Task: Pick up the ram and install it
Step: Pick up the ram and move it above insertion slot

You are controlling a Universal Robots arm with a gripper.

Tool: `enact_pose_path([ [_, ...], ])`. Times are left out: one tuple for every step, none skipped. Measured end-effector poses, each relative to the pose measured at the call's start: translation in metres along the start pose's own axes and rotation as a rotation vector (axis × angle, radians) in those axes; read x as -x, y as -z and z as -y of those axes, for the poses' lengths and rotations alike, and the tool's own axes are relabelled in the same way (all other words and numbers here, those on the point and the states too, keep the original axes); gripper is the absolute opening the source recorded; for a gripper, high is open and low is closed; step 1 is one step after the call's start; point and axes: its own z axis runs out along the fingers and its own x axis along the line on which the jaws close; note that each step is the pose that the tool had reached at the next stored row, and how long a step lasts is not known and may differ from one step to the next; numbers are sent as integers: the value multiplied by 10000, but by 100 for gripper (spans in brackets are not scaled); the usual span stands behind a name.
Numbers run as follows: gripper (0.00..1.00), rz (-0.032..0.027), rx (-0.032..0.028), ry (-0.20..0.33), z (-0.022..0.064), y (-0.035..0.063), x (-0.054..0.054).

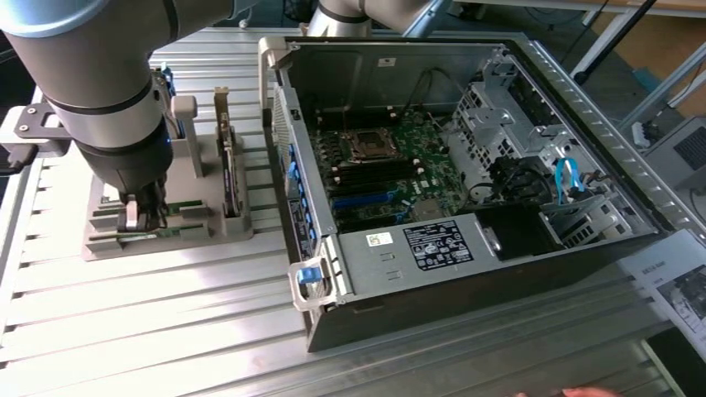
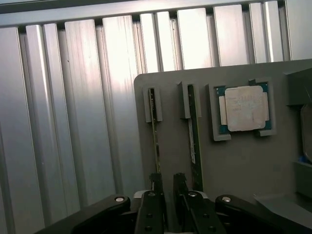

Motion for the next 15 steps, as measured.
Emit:
enact_pose_path([
  [24,-1,0,0,0,0,0],
  [24,-1,0,0,0,0,0],
  [24,-1,1,0,0,0,0],
  [24,0,0,0,1,-1,-2],
  [24,1,-2,2,2,-1,-6],
  [24,2,-2,2,3,-1,-13],
  [24,1,-1,0,3,-1,-21],
  [24,1,-1,1,4,0,-31],
  [24,0,0,1,4,0,-36],
  [24,1,0,0,4,0,-36],
  [24,1,-1,-1,4,0,-36],
  [24,1,-1,-1,4,0,-36],
  [24,2,-3,0,5,-5,-37],
  [24,2,-2,0,5,-14,-37],
  [24,1,-2,0,5,-24,-37],
])
